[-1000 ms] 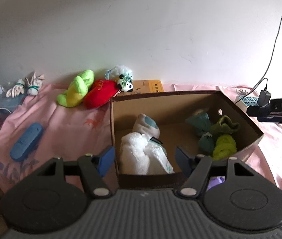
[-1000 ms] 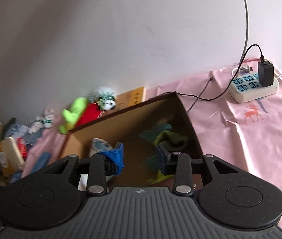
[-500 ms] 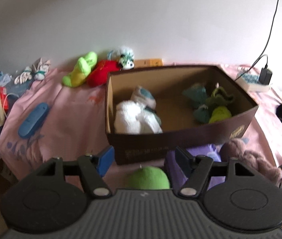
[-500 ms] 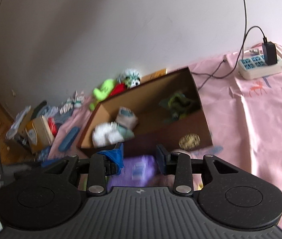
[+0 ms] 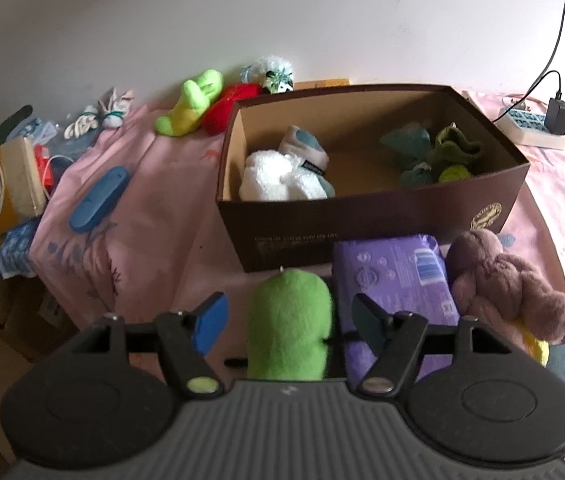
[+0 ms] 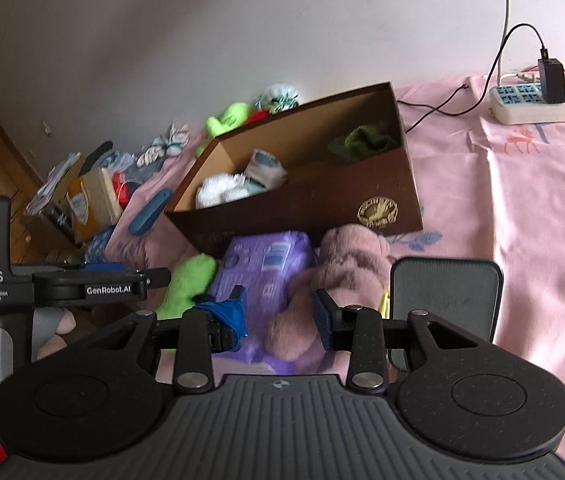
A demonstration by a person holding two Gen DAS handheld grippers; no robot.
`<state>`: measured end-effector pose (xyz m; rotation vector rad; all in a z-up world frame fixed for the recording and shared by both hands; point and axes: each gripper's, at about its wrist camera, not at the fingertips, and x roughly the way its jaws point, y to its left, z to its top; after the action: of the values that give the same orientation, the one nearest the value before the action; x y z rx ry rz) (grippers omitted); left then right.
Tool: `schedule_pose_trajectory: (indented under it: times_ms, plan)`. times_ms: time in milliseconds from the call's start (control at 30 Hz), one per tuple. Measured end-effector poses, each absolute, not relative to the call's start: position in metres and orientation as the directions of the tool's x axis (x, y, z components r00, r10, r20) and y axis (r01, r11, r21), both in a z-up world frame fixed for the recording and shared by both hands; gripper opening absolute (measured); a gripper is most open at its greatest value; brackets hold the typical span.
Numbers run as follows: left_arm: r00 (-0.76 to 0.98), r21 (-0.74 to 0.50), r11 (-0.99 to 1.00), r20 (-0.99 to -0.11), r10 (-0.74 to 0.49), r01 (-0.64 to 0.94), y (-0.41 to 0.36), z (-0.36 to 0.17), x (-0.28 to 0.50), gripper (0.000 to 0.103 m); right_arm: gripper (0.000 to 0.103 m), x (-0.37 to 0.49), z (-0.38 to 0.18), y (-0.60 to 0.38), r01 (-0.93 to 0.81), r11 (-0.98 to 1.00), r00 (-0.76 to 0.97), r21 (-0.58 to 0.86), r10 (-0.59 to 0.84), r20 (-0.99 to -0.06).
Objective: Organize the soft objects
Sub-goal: 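Move both open grippers back to the pile beside the box, then grasp the green pickle-shaped plush with the left gripper while the right grasps the red fuzzy toy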
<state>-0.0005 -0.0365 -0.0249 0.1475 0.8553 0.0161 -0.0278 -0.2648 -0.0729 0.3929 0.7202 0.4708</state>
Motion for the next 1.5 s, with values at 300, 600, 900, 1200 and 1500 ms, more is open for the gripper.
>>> schedule_pose_trajectory:
  times_ms: [300,600,900,1200,1500]
  plan:
    - [0.639,0.154,0.988,-0.758,0.128,-0.015,-0.044,-0.029,-0.022,0.073,0.019,-0.043,-0.090,-0.268,-0.322,0.822,0.595,0.469,0.561,-0.575]
    - [0.593,0.167,0.983,-0.785,0.181,-0.078,-0.035,-0.044,-0.045,0.073,0.020,-0.058,-0.123,-0.275,-0.295,0.839,0.534,0.457,0.541,-0.650]
    - [0.562,0.145,0.984,-0.808,0.178,-0.103,-0.005,-0.056,-0.055,0.073,0.020,-0.058,-0.141,-0.275,-0.187,0.862,0.515,0.471,0.494,-0.700]
    - [0.588,0.069,0.998,-0.807,0.050,0.010,0.006,-0.055,-0.035,0.075,0.021,-0.046,-0.147,-0.263,-0.056,0.886,0.510,0.460,0.422,-0.750]
    - [0.608,0.031,0.987,-0.790,-0.074,0.160,0.015,-0.054,-0.012,0.078,0.021,-0.035,-0.153,-0.237,-0.031,0.907,0.499,0.420,0.378,-0.780]
